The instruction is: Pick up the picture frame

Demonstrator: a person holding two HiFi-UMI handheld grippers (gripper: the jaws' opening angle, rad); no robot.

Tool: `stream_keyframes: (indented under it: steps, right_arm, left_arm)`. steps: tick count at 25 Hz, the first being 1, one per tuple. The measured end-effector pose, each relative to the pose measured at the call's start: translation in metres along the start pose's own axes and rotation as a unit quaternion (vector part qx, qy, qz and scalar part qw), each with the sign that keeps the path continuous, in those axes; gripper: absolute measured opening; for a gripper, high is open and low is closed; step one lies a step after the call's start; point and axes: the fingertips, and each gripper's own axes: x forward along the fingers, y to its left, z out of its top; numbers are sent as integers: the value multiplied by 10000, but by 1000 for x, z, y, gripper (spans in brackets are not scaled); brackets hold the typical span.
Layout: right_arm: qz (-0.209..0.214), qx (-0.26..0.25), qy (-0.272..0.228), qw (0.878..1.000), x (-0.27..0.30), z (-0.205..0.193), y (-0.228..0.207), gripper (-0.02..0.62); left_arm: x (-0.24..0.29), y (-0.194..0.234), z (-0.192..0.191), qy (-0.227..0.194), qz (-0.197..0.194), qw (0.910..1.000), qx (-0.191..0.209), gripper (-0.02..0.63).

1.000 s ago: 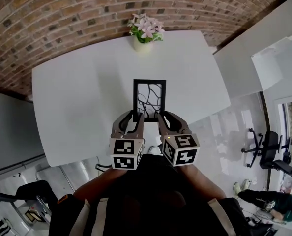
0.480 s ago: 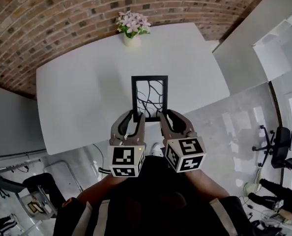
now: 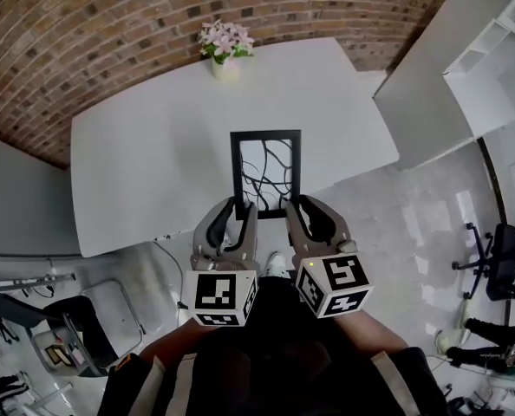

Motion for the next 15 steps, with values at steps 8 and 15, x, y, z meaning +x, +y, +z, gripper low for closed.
stream_keyframes:
  steps: [8,15]
  right_arm:
    - [-55,-21,-178,9998,-29,-5,-9,74]
    - [-36,-14,-224,9997,-32,0,-11,74]
  left_arm:
    - [-10,-26,-3,-73,-85,9999,70,115]
    - [-11,-32,3,-95,-64,9998,162,115]
